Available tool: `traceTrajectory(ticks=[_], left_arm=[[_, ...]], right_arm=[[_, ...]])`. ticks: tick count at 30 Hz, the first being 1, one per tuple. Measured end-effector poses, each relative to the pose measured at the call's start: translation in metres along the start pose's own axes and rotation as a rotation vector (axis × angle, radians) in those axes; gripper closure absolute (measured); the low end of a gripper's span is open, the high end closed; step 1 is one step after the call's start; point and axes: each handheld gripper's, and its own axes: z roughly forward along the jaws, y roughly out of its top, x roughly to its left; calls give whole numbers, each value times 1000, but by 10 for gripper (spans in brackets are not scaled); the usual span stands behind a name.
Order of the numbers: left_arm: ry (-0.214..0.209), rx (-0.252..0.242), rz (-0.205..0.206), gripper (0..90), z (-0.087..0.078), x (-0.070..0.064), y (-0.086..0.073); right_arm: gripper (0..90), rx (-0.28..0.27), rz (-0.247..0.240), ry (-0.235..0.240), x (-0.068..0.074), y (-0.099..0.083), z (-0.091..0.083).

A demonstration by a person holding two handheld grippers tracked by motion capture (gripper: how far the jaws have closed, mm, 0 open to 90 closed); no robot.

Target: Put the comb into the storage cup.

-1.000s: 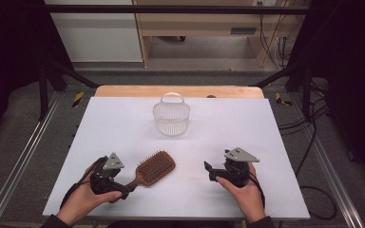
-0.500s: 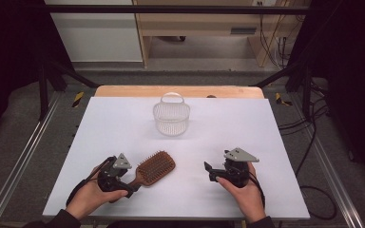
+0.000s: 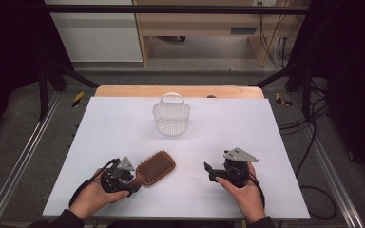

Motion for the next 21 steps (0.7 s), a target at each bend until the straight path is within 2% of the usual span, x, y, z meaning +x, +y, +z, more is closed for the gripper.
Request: traceTrajectory(ticks=[5, 9, 21], left_arm=[[6, 18, 13, 608, 1, -1, 2], [12, 27, 10, 647, 1, 0, 3], [31, 53, 30, 666, 2, -3, 5]], right_arm=[[106, 3, -2, 1, 0, 0, 0], [105, 5, -2, 3, 0, 0, 0], [105, 8, 0, 7, 1, 0, 1]])
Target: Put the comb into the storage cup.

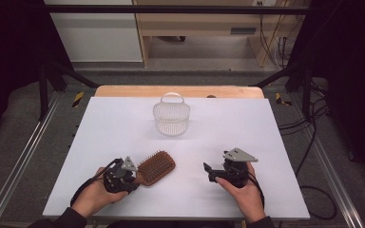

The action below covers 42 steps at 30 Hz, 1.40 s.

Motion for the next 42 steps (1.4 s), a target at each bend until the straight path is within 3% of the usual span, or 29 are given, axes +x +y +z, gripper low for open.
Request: traceTrajectory(ticks=[18, 28, 38, 42], left_arm=[[-8, 12, 3, 659, 1, 1, 2], [-10, 20, 10, 725, 2, 2, 3], [-2, -29, 9, 726, 0, 2, -2], [11, -75, 14, 726, -1, 1, -3]], right_arm=[[105, 6, -6, 7, 1, 0, 1], [105, 7, -6, 6, 2, 0, 1], [105, 1, -1, 4, 0, 0, 0], [105, -4, -1, 2, 0, 1, -1]])
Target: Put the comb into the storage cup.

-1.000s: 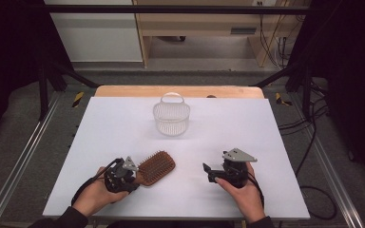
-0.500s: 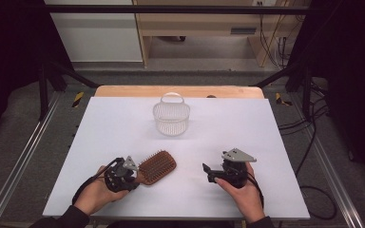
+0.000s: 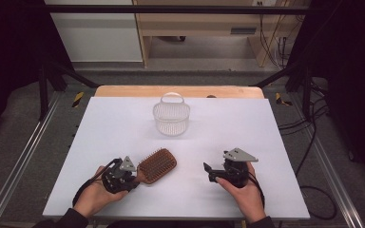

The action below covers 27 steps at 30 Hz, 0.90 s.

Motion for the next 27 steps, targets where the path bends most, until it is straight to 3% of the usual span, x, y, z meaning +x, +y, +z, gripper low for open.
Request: traceTrajectory(ticks=[6, 10, 14, 23, 27], left_arm=[[27, -81, 2, 727, -4, 0, 2], [49, -124, 10, 726, -5, -2, 5], [38, -144, 6, 726, -5, -3, 8], [49, -181, 15, 727, -4, -8, 16], [43, -192, 20, 727, -4, -10, 20]], right_arm=[[101, -14, 15, 15, 3, 2, -2], [87, -37, 41, 67, 6, 8, -3], [80, -51, 86, 136, 14, 16, -1], [76, -14, 134, 278, 32, 21, 23], [83, 17, 123, 318, 41, 24, 34]])
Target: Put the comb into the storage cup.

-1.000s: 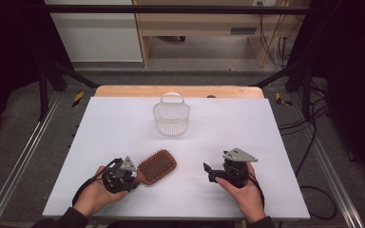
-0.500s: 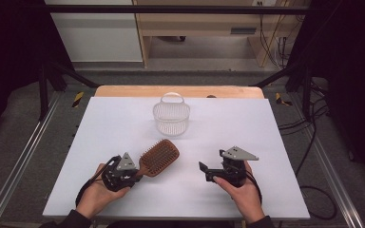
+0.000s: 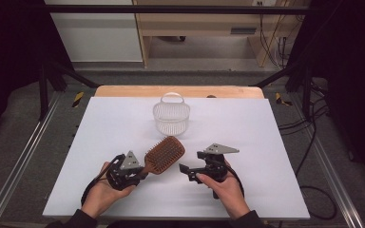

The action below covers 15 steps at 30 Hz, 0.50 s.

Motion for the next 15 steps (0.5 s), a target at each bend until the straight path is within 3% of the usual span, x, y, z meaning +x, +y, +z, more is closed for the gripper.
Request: traceTrajectory(ticks=[6, 15], left_arm=[[2, -16, 6, 727, -1, -3, 7], [3, -45, 17, 727, -5, -5, 18]], right_arm=[[83, 25, -16, 25, 8, 1, 14], [75, 20, -36, 60, 15, 10, 16]])
